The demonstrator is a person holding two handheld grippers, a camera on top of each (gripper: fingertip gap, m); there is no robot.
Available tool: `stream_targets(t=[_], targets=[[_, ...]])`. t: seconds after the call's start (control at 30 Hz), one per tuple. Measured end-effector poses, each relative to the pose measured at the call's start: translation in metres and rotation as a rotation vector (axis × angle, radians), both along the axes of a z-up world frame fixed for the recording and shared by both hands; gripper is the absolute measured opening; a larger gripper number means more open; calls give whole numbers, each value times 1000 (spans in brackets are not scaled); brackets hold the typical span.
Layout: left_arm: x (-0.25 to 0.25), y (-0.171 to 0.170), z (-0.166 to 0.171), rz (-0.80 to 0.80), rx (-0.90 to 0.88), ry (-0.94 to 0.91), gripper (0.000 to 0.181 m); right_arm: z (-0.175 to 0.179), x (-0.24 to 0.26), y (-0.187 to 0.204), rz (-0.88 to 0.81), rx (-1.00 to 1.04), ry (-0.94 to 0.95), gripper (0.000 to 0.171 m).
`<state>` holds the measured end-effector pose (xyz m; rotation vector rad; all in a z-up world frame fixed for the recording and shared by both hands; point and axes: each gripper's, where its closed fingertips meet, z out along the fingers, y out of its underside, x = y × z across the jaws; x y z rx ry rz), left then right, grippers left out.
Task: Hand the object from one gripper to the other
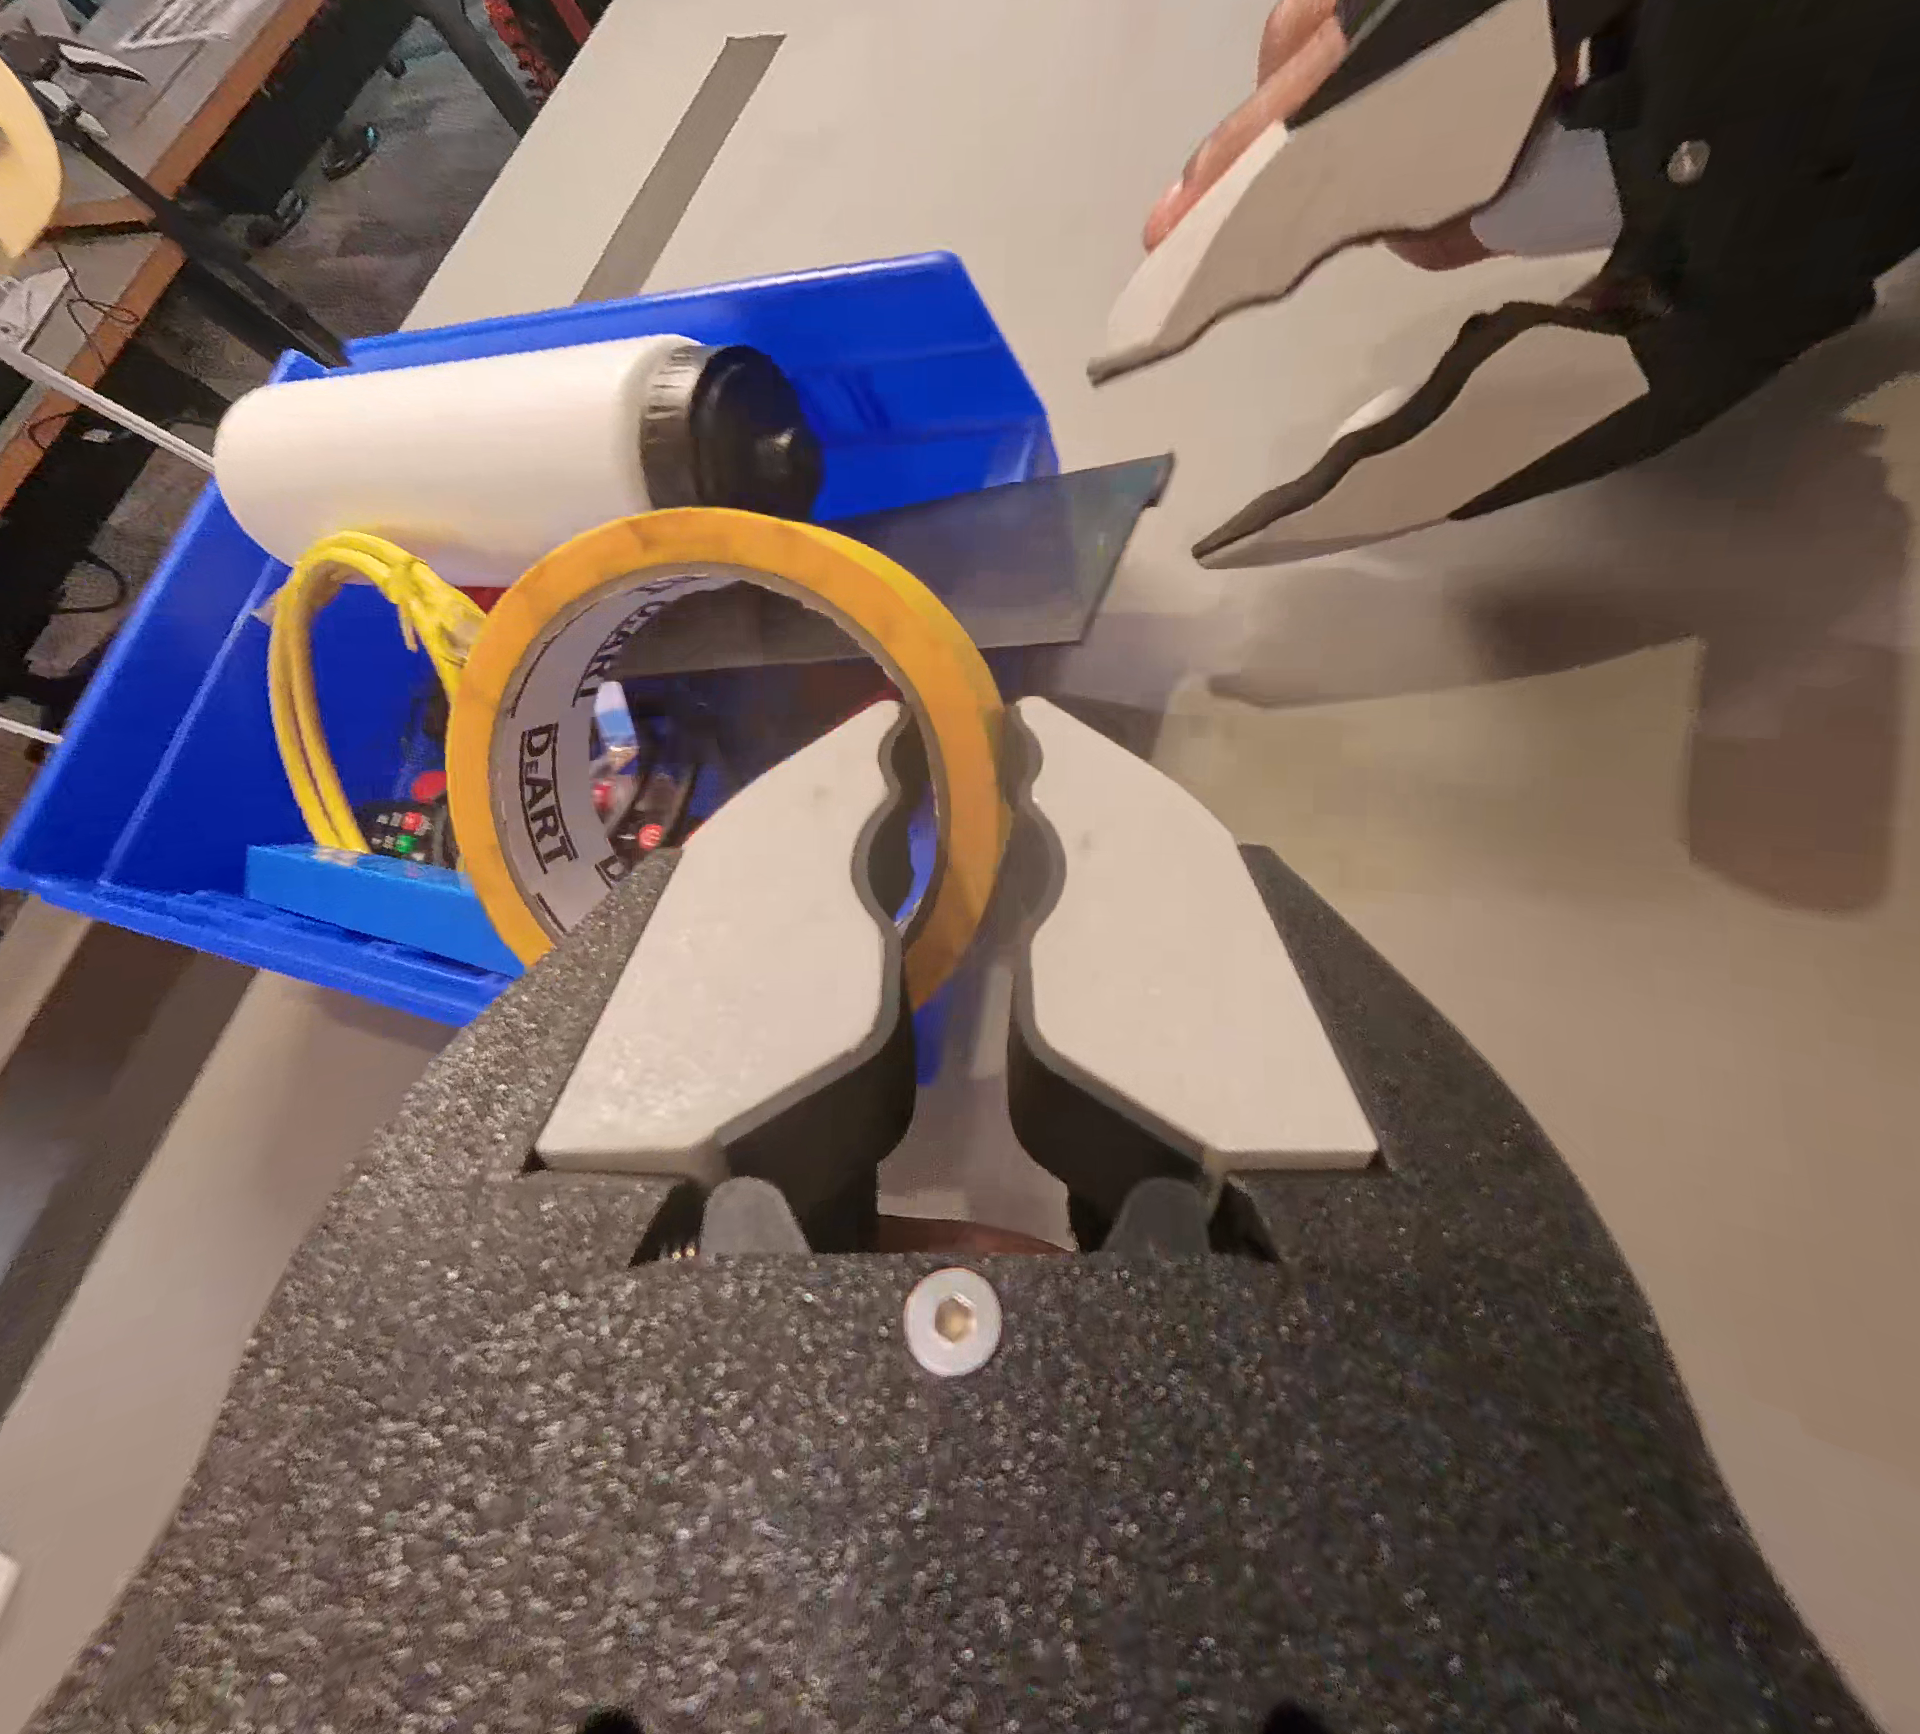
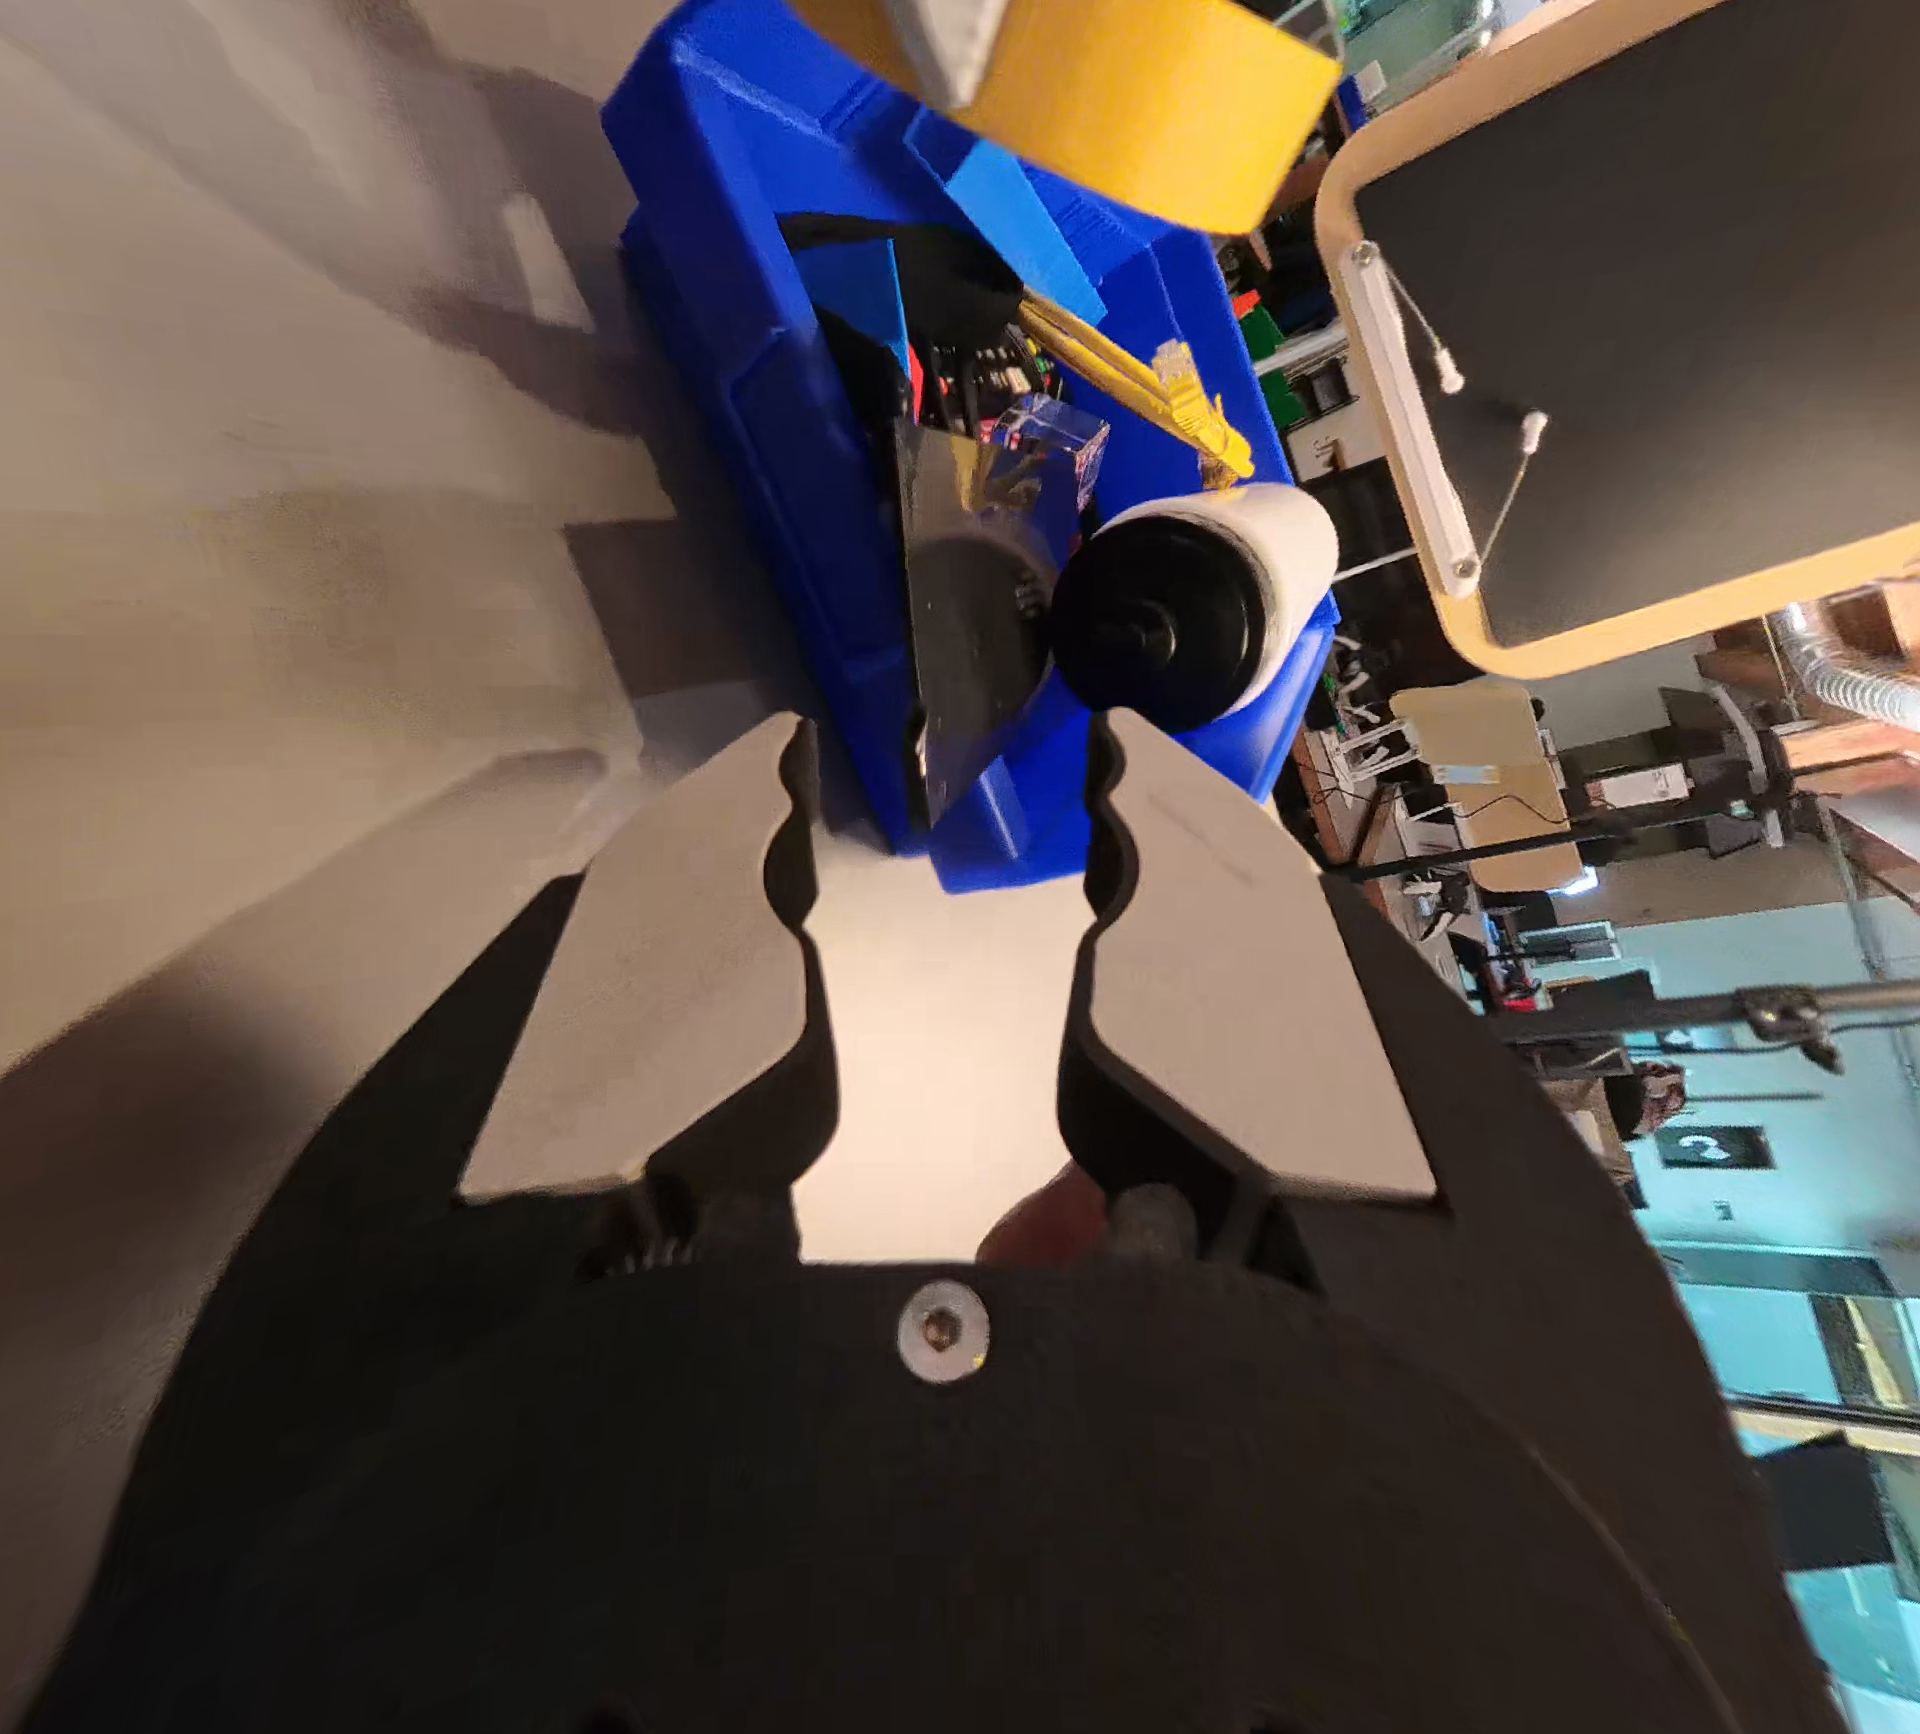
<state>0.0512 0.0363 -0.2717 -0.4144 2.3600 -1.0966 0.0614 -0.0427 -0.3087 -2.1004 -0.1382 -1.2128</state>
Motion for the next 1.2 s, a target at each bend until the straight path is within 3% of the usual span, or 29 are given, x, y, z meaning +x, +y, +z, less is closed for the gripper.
stream_targets(t=[0.07,0.17,0.3,0.53,0.9,1.07,1.2], targets=[[14,4,9,-2,4,-17,16,-7,10,5,-11,-49,10,44],[34,11,22,-8,-22,-60,16,-12,18,5,-9,-85,27,9],[48,15,20,-37,-84,-138,17,-5,26,-8,-49,-17,48,6],[38,17,-12,-190,63,-82,17,21,37,-30,-90,149,179,3],[42,19,-30,-299,259,20,33,44,30,-18,-92,122,237,3],[42,18,-23,-338,193,16,42,57,23,-10,-54,114,250,3],[46,13,2,-352,-22,-69,42,72,20,-2,9,182,317,3]])
